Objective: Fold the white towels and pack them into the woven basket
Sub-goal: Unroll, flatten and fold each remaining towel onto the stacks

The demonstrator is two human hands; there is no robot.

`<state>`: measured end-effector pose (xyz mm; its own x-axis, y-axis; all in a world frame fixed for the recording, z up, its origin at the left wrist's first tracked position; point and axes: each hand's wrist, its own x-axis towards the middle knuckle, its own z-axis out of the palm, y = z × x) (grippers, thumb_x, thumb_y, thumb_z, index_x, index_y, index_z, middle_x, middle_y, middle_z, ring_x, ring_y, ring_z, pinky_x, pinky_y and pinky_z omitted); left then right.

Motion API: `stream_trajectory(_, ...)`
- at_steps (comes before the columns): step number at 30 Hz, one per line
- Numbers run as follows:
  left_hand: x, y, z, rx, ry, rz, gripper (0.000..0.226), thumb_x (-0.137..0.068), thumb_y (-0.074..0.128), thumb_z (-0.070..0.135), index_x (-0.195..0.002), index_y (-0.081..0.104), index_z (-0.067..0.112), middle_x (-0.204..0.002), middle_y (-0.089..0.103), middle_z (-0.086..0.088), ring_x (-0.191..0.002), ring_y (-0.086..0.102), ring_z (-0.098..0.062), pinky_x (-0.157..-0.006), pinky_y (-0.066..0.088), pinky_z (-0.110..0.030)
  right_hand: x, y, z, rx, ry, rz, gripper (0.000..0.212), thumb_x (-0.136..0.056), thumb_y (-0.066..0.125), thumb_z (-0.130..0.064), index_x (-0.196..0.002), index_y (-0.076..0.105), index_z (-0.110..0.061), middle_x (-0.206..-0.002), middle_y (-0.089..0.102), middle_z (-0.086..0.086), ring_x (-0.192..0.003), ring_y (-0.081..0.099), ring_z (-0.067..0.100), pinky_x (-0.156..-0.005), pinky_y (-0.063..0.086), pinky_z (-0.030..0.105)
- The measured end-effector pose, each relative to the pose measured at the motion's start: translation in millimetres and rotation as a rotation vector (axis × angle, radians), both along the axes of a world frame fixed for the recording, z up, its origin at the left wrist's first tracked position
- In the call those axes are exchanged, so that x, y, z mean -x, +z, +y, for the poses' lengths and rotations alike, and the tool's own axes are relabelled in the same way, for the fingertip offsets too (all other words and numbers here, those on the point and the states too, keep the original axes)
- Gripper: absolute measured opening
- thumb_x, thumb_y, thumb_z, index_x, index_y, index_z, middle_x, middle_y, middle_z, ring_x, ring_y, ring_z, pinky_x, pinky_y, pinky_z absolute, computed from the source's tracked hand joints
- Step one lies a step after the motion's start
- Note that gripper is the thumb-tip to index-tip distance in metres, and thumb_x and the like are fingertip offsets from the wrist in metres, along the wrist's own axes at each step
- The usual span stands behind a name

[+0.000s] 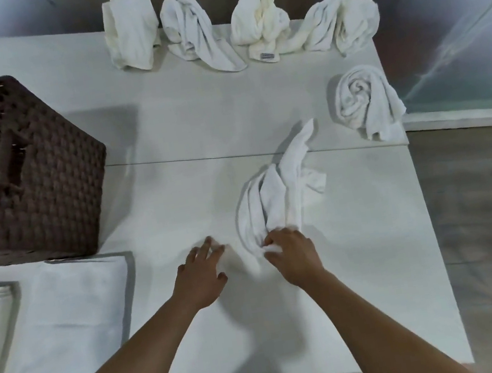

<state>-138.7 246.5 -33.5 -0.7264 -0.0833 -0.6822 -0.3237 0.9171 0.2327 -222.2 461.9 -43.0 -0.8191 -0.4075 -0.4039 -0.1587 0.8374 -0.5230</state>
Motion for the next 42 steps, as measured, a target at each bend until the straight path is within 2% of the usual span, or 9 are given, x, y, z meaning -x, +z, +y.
stream_trajectory(5,-28,15,5,-0.228,0.13,0.05,0.06,-0.096,0.057,0.041,-0.152,0.035,0.034,-0.161,0.031,0.007,-0.141,0.039,-0.02,-0.112,0.037,-0.04,-34,29,-6,0.095,-0.264,-0.145,0.016,-0.09,0.066,-0.041,-0.105,0.069,-0.036,-0.086,0.067,-0.019,-0.096,0.059,0.011,-0.092,0.035,0.028)
stream_trajectory(7,-33,28,13,-0.451,0.287,0.081,0.058,-0.092,0.064,0.047,-0.145,0.043,0.039,-0.15,0.046,0.015,-0.132,0.048,-0.01,-0.109,0.04,-0.033,-40,50,-9,0.254,-0.387,-0.194,0.012,-0.089,0.071,-0.042,-0.1,0.071,-0.038,-0.075,0.067,-0.018,-0.085,0.062,0.007,-0.078,0.043,0.021)
stream_trajectory(12,-26,80,32,-0.916,0.718,0.188,0.027,-0.094,0.065,0.046,-0.12,0.064,0.041,-0.114,0.072,0.022,-0.111,0.064,0.0,-0.098,0.051,-0.033,-53,109,-19,0.56,-0.433,-0.176,0.019,-0.1,0.061,-0.023,-0.106,0.078,-0.03,-0.09,0.074,-0.021,-0.076,0.065,0.0,-0.066,0.044,0.011)
stream_trajectory(20,-31,117,10,-0.774,0.647,0.499,0.02,-0.104,0.051,0.034,-0.107,0.071,0.032,-0.095,0.074,0.014,-0.091,0.067,-0.007,-0.092,0.054,-0.037,-57,157,-14,0.708,-0.794,0.044,0.033,-0.09,0.061,0.001,-0.087,0.081,-0.025,-0.083,0.077,-0.01,-0.08,0.068,0.001,-0.074,0.047,0.012)
stream_trajectory(25,-50,122,-28,-0.734,0.812,0.58,0.02,-0.104,0.049,0.024,-0.109,0.068,0.03,-0.106,0.073,0.009,-0.101,0.067,-0.015,-0.092,0.054,-0.037,-34,186,6,0.911,-1.055,0.024,0.031,-0.087,0.06,-0.002,-0.076,0.079,-0.024,-0.083,0.071,-0.006,-0.084,0.059,0.015,-0.073,0.05,0.031)
stream_trajectory(30,-52,126,-66,-0.535,0.684,0.397,0.022,-0.095,0.06,0.02,-0.076,0.066,0.012,-0.075,0.068,0.002,-0.077,0.065,-0.027,-0.074,0.053,-0.039,-21,237,0,1.075,-0.834,0.038,0.037,-0.092,0.048,0.005,-0.068,0.067,-0.016,-0.072,0.061,-0.004,-0.073,0.052,0.012,-0.06,0.042,0.021)
stream_trajectory(33,-50,139,-68,-0.477,0.542,0.4,0.012,-0.094,0.064,0.017,-0.095,0.068,0.028,-0.098,0.071,0.01,-0.097,0.066,-0.016,-0.075,0.051,-0.022,-28,263,-16,1.128,-0.58,-0.09,0.036,-0.094,0.043,0.008,-0.066,0.055,-0.011,-0.063,0.051,-0.002,-0.058,0.045,0.009,-0.053,0.038,0.018)
stream_trajectory(38,-28,185,-48,-0.633,0.302,0.61,0.061,-0.091,0.072,0.023,-0.142,0.045,0.043,-0.14,0.049,0.02,-0.123,0.051,-0.009,-0.1,0.045,-0.027,-36,287,-31,1.161,-0.354,-0.259,0.047,-0.092,0.035,0.009,-0.057,0.051,-0.018,-0.063,0.041,-0.002,-0.058,0.035,0.012,-0.054,0.029,0.022)
stream_trajectory(42,-11,210,-24,-0.788,0.252,0.576,0.095,-0.079,0.083,0.039,-0.154,0.026,0.045,-0.151,0.031,0.023,-0.139,0.031,-0.003,-0.115,0.031,-0.03,-40,303,-28,1.233,-0.307,-0.32,0.029,-0.083,0.042,-0.002,-0.059,0.047,-0.018,-0.069,0.033,0.003,-0.07,0.02,0.024,-0.062,0.022,0.033)
